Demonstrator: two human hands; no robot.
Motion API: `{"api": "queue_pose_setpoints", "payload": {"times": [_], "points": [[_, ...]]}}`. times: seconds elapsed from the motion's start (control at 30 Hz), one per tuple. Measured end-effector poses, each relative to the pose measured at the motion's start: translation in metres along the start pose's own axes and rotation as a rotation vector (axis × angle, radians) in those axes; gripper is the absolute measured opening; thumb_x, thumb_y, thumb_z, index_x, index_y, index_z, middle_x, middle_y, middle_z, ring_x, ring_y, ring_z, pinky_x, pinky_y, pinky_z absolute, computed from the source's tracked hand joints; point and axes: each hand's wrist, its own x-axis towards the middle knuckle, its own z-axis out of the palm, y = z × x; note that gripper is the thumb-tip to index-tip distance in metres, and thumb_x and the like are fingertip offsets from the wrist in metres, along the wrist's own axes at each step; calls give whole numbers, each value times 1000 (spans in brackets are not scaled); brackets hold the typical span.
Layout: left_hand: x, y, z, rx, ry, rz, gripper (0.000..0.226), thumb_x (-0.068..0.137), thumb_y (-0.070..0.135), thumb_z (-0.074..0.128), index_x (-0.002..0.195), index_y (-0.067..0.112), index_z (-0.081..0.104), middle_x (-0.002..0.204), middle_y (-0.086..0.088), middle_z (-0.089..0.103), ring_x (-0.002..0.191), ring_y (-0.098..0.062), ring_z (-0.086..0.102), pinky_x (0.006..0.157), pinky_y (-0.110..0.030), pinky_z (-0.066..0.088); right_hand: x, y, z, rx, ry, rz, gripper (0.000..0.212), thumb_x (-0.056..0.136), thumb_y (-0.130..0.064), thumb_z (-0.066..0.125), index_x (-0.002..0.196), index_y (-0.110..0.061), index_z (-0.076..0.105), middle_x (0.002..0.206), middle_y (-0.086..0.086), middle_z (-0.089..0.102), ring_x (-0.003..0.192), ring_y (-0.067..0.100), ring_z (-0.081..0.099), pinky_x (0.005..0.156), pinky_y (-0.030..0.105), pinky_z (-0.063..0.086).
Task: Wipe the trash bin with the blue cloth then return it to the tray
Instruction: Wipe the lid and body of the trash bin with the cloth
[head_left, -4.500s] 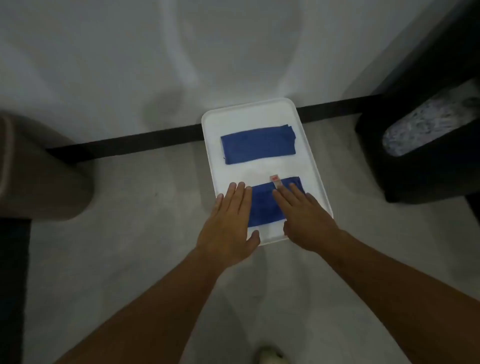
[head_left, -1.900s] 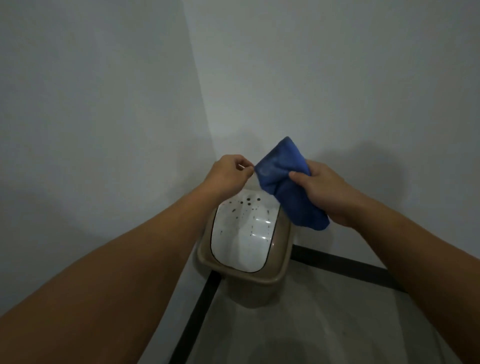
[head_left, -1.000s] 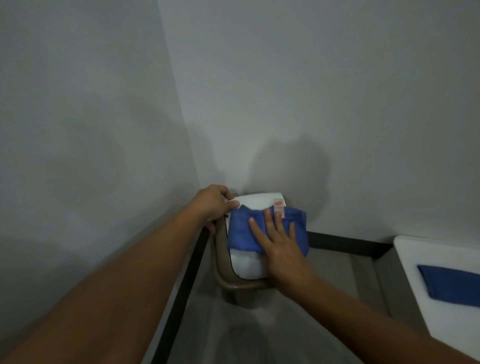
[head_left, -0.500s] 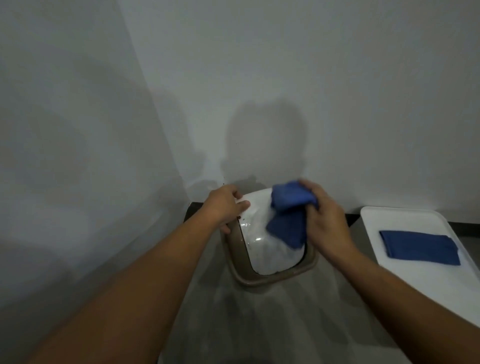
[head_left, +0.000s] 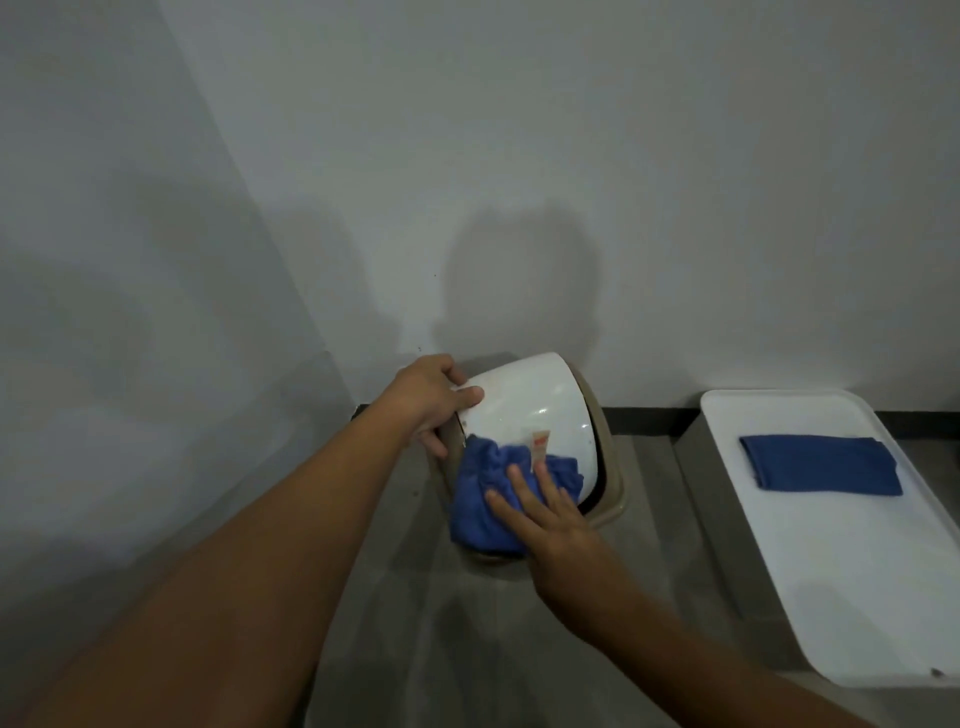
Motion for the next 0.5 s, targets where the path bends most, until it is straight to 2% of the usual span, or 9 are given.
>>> {"api": "queue_pose_setpoints", "payload": {"times": [0.07, 0.1, 0.17, 0.2, 0.27, 0.3, 0.37, 0.43, 0.5], "points": [[1, -1, -1, -6, -10, 4, 20, 82, 28, 68, 90, 17, 55, 99, -16, 56, 83, -33, 60, 36, -37, 54, -12, 14, -5, 85, -170, -26, 71, 91, -5, 45, 138, -36, 3, 147, -8, -12, 138, 19, -12, 111, 30, 4], [1, -1, -2, -6, -11, 7, 20, 81, 29, 69, 90, 17, 55, 98, -15, 55, 81, -32, 59, 36, -37, 54, -16, 23, -12, 132, -252, -32, 66, 93, -5, 39, 139, -39, 7, 148, -13, -10, 138, 12, -11, 110, 25, 3], [1, -1, -2, -13, -13, 8, 19, 81, 29, 69, 88, 19, 55, 96, -13, 55, 80, -31, 58, 37, -37, 54, -18, 34, -35, 268, -269, -29, 54, 94, -8, 37, 135, -41, 28, 152, -8, 21, 135, 7, 20, 107, 14, 15], [1, -1, -2, -17, -15, 6, 18, 81, 29, 69, 87, 19, 55, 95, -13, 55, 80, -31, 58, 37, -38, 54, -15, 35, -51, 352, -216, 14, 47, 94, -11, 38, 129, -42, 35, 142, -5, 40, 125, 4, 38, 100, 4, 23], [1, 1, -2, -14, -12, 3, 17, 81, 30, 69, 86, 20, 54, 92, -13, 55, 77, -30, 58, 39, -39, 55, 0, 33, -80, 478, 52, 97, 42, 90, -13, 41, 121, -41, 45, 117, -8, 58, 105, 4, 55, 85, -4, 31], [1, 1, -1, -4, -8, 2, 18, 82, 30, 68, 87, 20, 54, 93, -13, 56, 77, -31, 59, 40, -40, 56, 11, 33, -91, 486, 224, 132, 43, 86, -12, 42, 120, -38, 49, 111, -8, 61, 101, 4, 57, 83, -4, 32], [0, 3, 0, 8, -7, 1, 19, 82, 29, 68, 92, 19, 54, 99, -17, 56, 82, -34, 60, 44, -42, 57, 38, 35, -105, 428, 456, 188, 45, 86, -8, 42, 125, -28, 51, 117, -2, 62, 104, 6, 54, 88, -2, 31], [0, 5, 1, 8, -15, 2, 22, 83, 29, 67, 95, 17, 53, 101, -19, 55, 86, -37, 59, 46, -43, 56, 62, 32, -106, 375, 413, 253, 49, 89, -3, 43, 134, -23, 41, 135, 9, 50, 117, 19, 49, 99, 14, 30], [1, 6, 2, 5, -19, -1, 24, 84, 30, 66, 97, 15, 52, 102, -20, 54, 89, -38, 58, 48, -45, 56, 72, 25, -84, 215, 180, 300, 58, 89, -2, 42, 141, -24, 26, 150, 15, 28, 133, 32, 30, 108, 34, 25]]}}
